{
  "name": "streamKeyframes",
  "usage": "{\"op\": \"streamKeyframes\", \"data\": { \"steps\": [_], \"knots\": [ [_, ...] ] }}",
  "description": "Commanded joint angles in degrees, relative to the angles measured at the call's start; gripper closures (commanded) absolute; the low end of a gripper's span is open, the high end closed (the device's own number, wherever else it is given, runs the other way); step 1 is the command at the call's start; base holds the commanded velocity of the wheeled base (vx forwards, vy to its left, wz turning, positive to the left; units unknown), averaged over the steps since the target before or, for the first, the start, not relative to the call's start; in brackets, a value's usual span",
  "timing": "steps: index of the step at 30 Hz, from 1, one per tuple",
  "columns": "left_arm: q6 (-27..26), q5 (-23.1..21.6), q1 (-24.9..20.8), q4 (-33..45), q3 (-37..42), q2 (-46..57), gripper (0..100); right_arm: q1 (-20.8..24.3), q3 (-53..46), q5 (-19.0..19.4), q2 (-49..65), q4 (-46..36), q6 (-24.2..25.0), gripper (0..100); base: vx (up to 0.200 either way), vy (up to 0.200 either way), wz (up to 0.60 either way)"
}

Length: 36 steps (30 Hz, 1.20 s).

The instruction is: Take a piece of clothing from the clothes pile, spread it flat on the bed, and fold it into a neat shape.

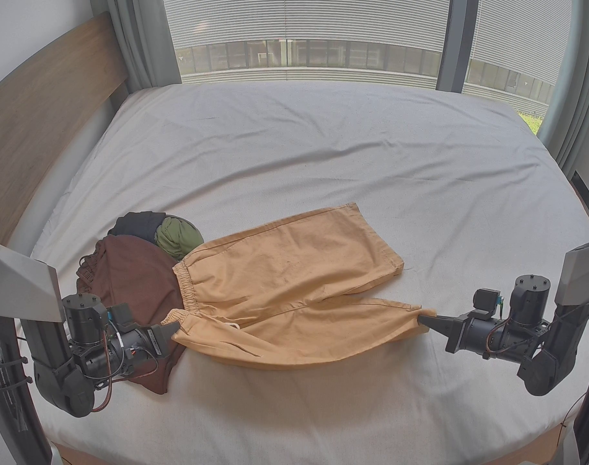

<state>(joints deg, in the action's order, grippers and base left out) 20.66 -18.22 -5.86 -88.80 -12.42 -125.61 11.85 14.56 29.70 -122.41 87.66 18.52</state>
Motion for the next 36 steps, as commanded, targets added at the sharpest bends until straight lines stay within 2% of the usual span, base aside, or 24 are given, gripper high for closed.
{"op": "streamKeyframes", "data": {
  "steps": [1,4,9,36],
  "knots": [
    [0.3,0.2,0.0,0.0,-0.8,0.0,100,-0.2,1.1,0.0,0.7,0.0,0.0,100,0.000,0.000,0.00],
    [1.3,2.2,-1.0,0.0,-2.3,-0.8,100,-0.2,3.7,-0.1,0.7,-0.1,1.7,100,0.000,0.000,0.00],
    [3.0,3.1,-1.3,0.0,-3.5,0.1,100,-0.2,7.4,-0.1,0.9,-2.4,2.8,100,0.000,0.000,0.00],
    [6.1,5.0,-0.6,0.0,-6.5,0.3,100,-0.9,21.7,-0.4,2.5,-13.7,3.0,100,0.000,0.000,0.00]
  ]
}}
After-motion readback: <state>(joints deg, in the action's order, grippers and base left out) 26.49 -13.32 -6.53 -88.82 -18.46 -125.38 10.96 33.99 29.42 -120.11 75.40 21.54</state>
